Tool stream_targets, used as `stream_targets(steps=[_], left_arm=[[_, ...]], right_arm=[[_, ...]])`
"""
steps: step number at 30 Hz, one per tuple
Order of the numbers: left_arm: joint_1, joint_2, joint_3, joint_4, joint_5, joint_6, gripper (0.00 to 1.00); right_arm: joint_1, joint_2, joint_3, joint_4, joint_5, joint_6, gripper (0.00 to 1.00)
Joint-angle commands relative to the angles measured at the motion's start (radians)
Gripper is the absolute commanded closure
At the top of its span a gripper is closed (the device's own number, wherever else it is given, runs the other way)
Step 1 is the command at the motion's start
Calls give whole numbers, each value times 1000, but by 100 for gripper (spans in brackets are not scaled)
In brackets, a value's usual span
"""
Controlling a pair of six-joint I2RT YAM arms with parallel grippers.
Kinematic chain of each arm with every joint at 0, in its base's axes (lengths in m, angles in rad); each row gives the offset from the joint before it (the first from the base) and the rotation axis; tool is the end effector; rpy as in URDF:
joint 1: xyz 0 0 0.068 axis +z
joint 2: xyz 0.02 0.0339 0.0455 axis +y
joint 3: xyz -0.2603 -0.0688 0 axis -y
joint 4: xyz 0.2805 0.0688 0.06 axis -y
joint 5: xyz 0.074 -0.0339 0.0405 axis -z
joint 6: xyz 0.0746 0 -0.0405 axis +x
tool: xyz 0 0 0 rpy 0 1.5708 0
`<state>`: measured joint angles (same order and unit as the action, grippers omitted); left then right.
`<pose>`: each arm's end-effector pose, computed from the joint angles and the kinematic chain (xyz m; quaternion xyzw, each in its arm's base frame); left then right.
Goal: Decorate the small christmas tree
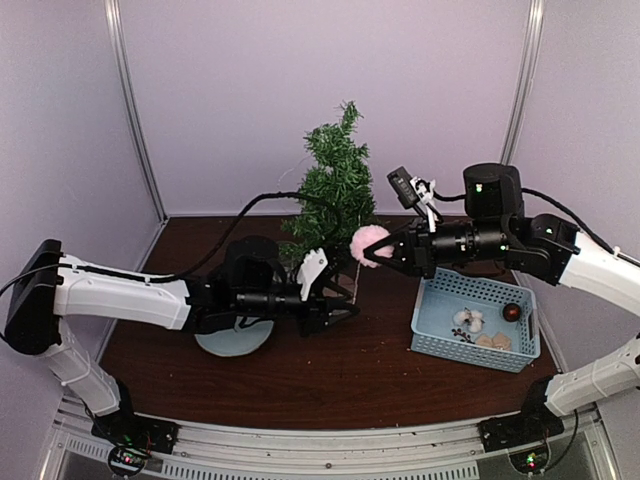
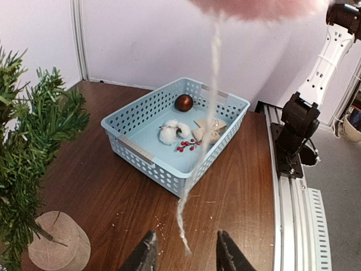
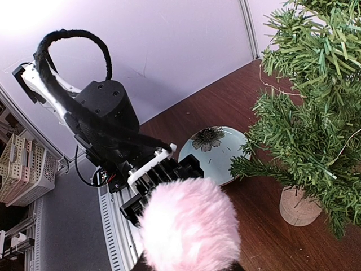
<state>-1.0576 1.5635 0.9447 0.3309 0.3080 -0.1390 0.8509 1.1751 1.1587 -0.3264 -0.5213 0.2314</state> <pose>0.1868 -0.3774 0.2188 0.4333 0.6690 -0.4346 0.4193 0.1908 0.2739 0.3625 -0.3821 0.7069 0.4673 0.3686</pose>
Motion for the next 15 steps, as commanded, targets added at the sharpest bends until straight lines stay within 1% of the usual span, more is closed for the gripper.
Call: stream_targets(steps=[1,5,12,14,15], left_arm=[[-5,12,15,82,-12,-20,69],[-5,13,12,91,-26,-21,81],[-5,13,-10,114,-40,-44,90],[-5,2,-25,115,-48,-48,100],[-5,-6,-32,115,-57,-51,100]], right_arm=[[-4,3,33,5,-14,-6,100],[-4,3,33,7,-13,-2,100],[-6,8,37,14,-9,12,100],[-5,9,38,17,-5,17,100],[-5,8,37,19,1,18,100]])
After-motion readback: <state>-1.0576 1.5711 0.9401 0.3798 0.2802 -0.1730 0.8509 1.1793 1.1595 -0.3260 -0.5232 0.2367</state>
